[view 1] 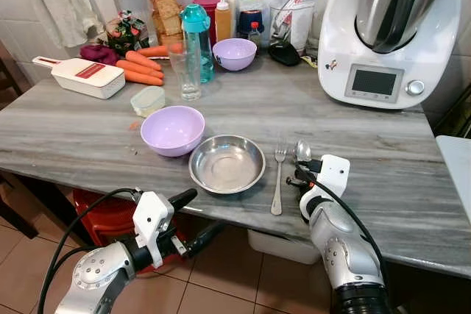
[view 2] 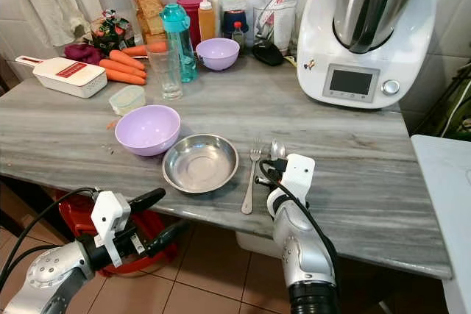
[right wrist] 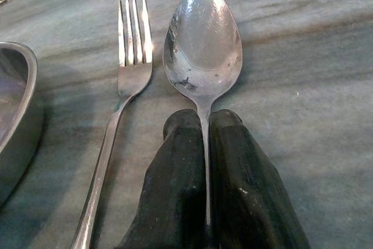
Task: Setting the table
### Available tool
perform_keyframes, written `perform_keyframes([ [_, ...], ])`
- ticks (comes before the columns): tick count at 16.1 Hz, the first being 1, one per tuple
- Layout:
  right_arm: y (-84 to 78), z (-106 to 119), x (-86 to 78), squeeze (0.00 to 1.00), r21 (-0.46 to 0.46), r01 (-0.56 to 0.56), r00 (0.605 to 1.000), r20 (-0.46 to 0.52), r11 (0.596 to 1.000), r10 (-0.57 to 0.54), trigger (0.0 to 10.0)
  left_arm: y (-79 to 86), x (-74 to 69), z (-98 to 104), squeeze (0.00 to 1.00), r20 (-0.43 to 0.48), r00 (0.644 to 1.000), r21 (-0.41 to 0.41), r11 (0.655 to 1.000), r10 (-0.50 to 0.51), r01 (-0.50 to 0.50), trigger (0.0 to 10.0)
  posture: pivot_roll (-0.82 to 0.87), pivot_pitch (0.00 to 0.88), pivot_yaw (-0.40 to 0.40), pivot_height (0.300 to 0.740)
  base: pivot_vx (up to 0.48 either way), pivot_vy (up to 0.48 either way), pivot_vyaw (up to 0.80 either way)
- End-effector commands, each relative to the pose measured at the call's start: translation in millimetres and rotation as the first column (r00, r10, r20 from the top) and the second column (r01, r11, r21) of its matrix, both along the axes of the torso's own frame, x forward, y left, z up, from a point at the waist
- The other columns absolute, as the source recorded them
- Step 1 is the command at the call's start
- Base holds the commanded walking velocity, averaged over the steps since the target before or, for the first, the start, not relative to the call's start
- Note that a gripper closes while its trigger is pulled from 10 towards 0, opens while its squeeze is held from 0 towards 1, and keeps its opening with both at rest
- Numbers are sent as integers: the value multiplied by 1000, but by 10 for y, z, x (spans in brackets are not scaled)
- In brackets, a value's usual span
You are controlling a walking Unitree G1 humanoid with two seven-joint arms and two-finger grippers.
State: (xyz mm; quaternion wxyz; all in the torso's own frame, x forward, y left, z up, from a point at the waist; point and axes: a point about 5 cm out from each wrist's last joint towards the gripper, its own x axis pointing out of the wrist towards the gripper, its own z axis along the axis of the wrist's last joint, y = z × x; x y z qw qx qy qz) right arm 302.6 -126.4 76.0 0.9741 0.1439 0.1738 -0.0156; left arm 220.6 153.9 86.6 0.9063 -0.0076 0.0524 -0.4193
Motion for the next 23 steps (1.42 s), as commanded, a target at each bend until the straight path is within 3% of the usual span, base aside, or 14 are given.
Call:
perform_keyframes([
  [1, 9, -75, -49, 0, -6, 1, 999, -45, 1000, -1, 10000, 3, 7, 6, 0, 1, 1000, 3, 1000, -21, 21, 10000, 12, 0, 30, 740, 0, 0, 0],
  [6, -12, -68, -20, 0, -17, 1, 999, -41, 1000, -1, 10000, -34, 2, -6, 0, -9, 999, -10, 999, -44, 44, 10000, 15, 0, 24, 740, 0, 0, 0],
  [7, -14, -70, -22, 1000, -15, 1, 999, -40, 1000, -1, 10000, -37, -5, -9, 0, -10, 999, -12, 999, -46, 46, 10000, 15, 0, 24, 740, 0, 0, 0],
  [14, -23, -34, -15, 1000, -5, 15, 1000, -22, 1000, -15, 10000, -59, -19, 3, 0, -11, 999, -16, 999, -49, 48, 10000, 14, 3, 23, 740, 0, 0, 0],
  [18, -29, 113, 12, 1000, 25, 35, 999, 40, 999, -36, 10000, -58, -25, -5, 0, -9, 999, -12, 999, -47, 47, 10000, 17, 1, 27, 740, 0, 0, 0],
  [20, -47, 229, 26, 1000, 49, 49, 995, 87, 998, -53, 10000, -53, -33, -1, 0, -5, 999, -12, 999, -46, 46, 10000, 18, 0, 26, 740, 0, 0, 0],
  [22, -91, 441, 33, 1000, 29, 55, 979, 193, 998, -59, 10000, -58, -53, 28, 0, 2, 999, -13, 999, -44, 44, 10000, 17, 0, 31, 740, 0, 0, 0],
  [23, -137, 607, 20, 1000, -12, 67, 954, 295, 998, -60, 10000, -80, -75, 82, 0, 11, 999, -17, 999, -45, 45, 10000, 15, 0, 33, 740, 0, 0, 0],
])
